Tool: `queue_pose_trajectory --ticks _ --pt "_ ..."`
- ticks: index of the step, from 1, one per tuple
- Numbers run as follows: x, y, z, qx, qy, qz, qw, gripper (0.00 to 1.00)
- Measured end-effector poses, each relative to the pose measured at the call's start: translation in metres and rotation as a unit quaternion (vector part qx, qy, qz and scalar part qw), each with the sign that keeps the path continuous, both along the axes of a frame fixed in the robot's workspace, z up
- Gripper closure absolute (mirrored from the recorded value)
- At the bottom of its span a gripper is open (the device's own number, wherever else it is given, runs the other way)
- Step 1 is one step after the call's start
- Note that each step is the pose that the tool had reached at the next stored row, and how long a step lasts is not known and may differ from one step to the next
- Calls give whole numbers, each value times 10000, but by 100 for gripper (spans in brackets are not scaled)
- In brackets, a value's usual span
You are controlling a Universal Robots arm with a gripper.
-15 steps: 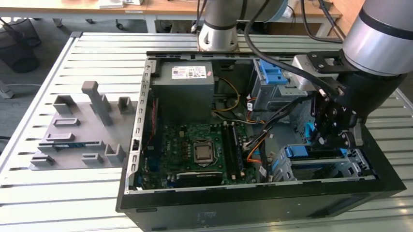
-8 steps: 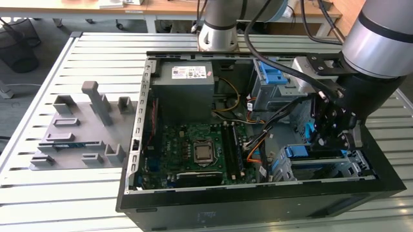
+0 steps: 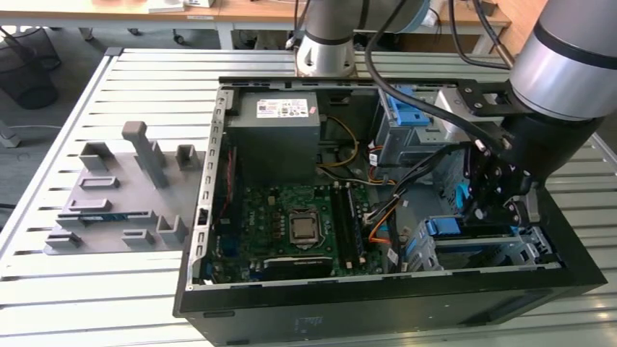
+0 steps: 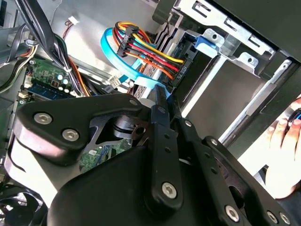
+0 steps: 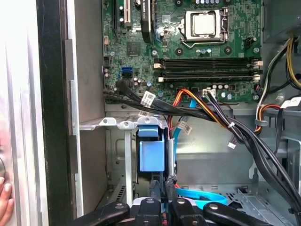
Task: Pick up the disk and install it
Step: 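Insert the second disk wire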
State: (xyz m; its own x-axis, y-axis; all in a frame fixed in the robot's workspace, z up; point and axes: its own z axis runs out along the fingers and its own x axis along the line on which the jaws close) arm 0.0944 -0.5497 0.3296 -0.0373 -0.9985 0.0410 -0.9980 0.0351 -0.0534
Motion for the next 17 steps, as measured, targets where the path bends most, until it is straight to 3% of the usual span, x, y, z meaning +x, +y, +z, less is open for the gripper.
queue_pose_trajectory --ticks 9,11,12,17 --pt "4 -4 -13 -1 1 0 10000 84" --pt "4 -4 -13 0 1 0 10000 83" --pt "4 -4 -13 0 1 0 10000 76" --pt "4 -4 -8 3 1 0 10000 76"
